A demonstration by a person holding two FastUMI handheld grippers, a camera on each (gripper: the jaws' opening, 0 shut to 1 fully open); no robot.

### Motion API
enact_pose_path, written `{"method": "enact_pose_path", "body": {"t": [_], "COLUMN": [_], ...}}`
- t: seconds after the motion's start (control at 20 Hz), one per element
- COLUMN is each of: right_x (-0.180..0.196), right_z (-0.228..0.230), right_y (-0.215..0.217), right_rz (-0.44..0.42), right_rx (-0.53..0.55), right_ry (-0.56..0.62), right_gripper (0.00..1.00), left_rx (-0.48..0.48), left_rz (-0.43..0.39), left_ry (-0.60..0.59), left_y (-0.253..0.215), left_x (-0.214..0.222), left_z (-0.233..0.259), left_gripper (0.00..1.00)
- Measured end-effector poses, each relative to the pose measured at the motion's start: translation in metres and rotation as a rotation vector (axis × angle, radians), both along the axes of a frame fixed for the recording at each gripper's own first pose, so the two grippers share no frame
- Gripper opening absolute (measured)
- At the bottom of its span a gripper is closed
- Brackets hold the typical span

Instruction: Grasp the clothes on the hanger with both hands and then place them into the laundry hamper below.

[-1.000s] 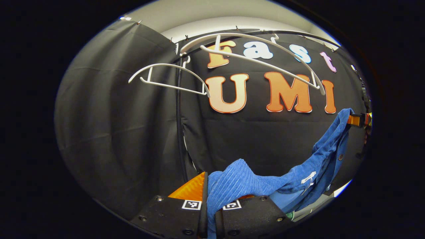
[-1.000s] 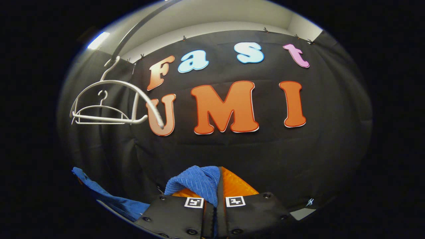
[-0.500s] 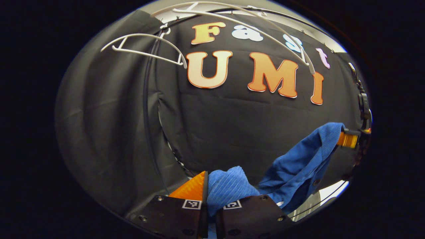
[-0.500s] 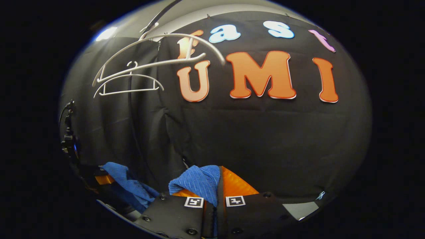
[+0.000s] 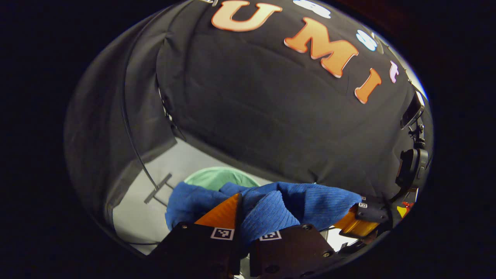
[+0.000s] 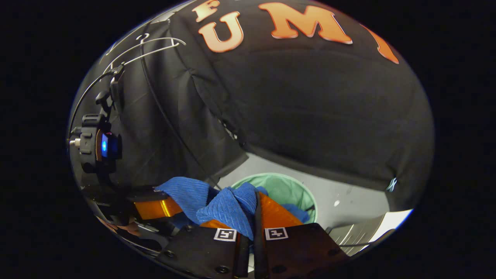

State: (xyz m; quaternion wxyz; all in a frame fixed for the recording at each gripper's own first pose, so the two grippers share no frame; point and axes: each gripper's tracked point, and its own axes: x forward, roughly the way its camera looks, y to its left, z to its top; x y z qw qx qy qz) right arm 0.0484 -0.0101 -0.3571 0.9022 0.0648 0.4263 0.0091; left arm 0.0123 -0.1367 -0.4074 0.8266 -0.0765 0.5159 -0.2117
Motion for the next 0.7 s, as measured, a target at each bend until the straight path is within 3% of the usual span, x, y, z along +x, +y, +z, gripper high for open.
{"method": "enact_pose_path", "body": {"t": [0.15, 0.3, 0.45, 0.5, 0.6, 0.7], "right_x": [-0.009, -0.025, -0.026, -0.024, -0.017, -0.011], "right_z": [-0.037, -0.053, -0.057, -0.055, -0.052, -0.048], "right_y": [-0.010, -0.003, -0.007, -0.009, -0.014, -0.016], "right_rz": [-0.071, -0.098, -0.120, -0.122, -0.116, -0.107], "right_rx": [-0.059, -0.040, -0.041, -0.043, -0.054, -0.077], "right_ry": [0.153, 0.321, 0.350, 0.342, 0.308, 0.281], "right_gripper": [0.13, 0.13, 0.13, 0.07, 0.07, 0.40], "left_rx": [0.058, 0.089, 0.099, 0.104, 0.100, 0.082], "left_rz": [-0.007, -0.028, -0.032, -0.017, 0.026, 0.060], "left_ry": [0.063, 0.099, 0.117, 0.096, 0.082, 0.094], "left_y": [0.009, 0.005, 0.007, 0.011, 0.014, 0.018], "left_x": [-0.023, -0.049, -0.046, -0.036, -0.029, -0.036], "left_z": [-0.020, -0.031, -0.032, -0.030, -0.034, -0.031], "left_gripper": [0.14, 0.14, 0.14, 0.17, 0.31, 0.53]}}
